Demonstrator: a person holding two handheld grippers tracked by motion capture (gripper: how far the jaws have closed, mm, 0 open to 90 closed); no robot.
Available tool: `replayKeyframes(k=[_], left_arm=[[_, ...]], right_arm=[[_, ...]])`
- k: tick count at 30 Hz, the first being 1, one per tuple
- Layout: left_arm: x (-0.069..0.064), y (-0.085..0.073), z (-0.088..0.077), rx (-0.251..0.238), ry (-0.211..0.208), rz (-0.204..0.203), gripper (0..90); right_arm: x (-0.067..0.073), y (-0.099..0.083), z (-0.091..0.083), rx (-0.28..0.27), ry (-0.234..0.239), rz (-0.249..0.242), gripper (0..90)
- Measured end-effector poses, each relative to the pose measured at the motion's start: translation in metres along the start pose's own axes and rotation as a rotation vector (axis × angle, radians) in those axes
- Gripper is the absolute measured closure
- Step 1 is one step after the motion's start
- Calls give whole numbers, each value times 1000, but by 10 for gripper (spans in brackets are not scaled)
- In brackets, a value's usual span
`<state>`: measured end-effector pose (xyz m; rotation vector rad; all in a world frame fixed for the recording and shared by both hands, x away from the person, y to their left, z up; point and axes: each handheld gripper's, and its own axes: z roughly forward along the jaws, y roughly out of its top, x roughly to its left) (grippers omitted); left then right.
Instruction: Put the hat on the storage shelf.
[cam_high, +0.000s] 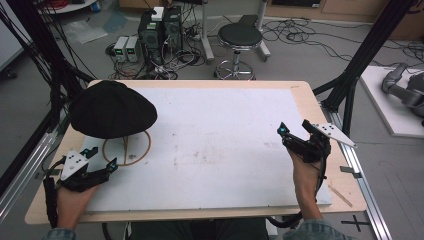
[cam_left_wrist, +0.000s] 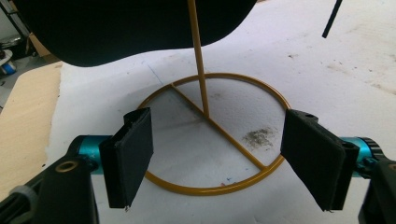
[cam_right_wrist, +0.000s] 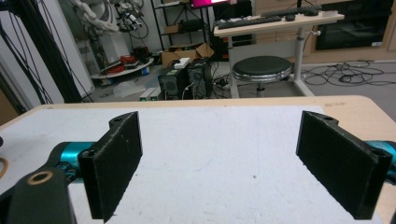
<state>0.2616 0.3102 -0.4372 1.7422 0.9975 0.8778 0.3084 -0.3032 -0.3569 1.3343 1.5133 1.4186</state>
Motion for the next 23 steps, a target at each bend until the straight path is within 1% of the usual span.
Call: replayKeyframes(k=[7,12,18,21,23], left_arm=[[0,0,1,2,-1,-2,256],[0,0,1,1,-2,0,256],[-1,0,3,1,-6,0,256],[-1,1,4,1,-8,2,256],[-1,1,4,1,-8,1,256]], right_arm=[[-7,-19,-1,19,-21,8,135],[-9,-29,1,32,-33,-4,134],[-9,-33,1,43,-37,-4,134],[-10,-34,0,39,-38,-8,134],[-11,-34,-1,38,-40,-2,133]])
